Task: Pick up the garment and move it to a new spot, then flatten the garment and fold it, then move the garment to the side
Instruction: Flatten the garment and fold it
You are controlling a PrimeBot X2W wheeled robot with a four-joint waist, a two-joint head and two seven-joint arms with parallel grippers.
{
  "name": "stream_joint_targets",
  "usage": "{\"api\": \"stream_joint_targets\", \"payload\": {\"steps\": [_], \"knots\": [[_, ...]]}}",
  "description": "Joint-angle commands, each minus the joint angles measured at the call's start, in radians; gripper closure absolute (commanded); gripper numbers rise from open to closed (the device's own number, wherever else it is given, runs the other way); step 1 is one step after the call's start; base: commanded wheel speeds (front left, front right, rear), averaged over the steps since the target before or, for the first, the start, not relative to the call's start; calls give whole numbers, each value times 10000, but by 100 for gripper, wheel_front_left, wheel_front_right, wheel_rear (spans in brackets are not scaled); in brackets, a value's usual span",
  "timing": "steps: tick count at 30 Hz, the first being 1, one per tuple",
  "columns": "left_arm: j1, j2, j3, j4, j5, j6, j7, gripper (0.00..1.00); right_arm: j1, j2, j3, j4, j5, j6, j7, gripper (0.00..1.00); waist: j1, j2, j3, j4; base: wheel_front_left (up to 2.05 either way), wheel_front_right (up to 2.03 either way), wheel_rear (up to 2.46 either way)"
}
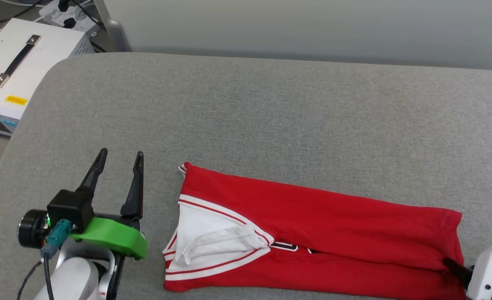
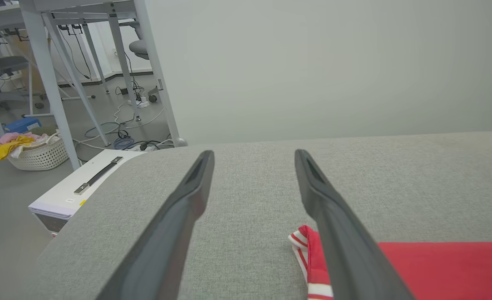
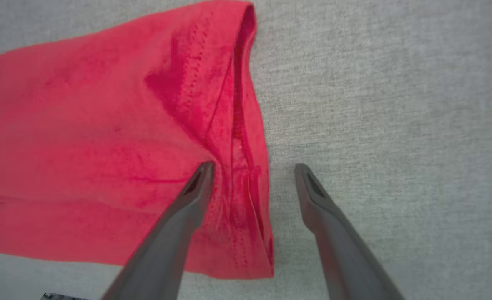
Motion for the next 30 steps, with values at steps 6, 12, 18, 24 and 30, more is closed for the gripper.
{"api": "stream_joint_targets", "payload": {"steps": [6, 12, 18, 24, 30], "knots": [[788, -807, 1069, 162, 922, -891, -57, 0, -242, 339, -224, 544, 2, -7, 127, 0, 0, 0, 195, 143, 0, 0, 0], [855, -1362, 1903, 328, 1475, -1591, -58, 0, -217, 308, 175, 999, 563, -7, 198, 0, 0, 0, 366, 215, 0, 0, 0], [858, -1840, 2410, 548, 1968, -2143, -58, 0, -243, 347, 945, 1245, 1414, -7, 57, 0, 0, 0, 381, 214, 0, 0, 0], [867, -2155, 2763, 825, 2350, -2576, -58, 0, -299, 228, 1658, 1469, 2071, -7, -236, 25, 0, 0, 266, 181, 0, 0, 0], [895, -2352, 3003, 1011, 2606, -2831, -58, 0, -286, -118, 1978, 1781, 2178, -7, -844, 100, 0, 0, 64, 165, 0, 0, 0]]}}
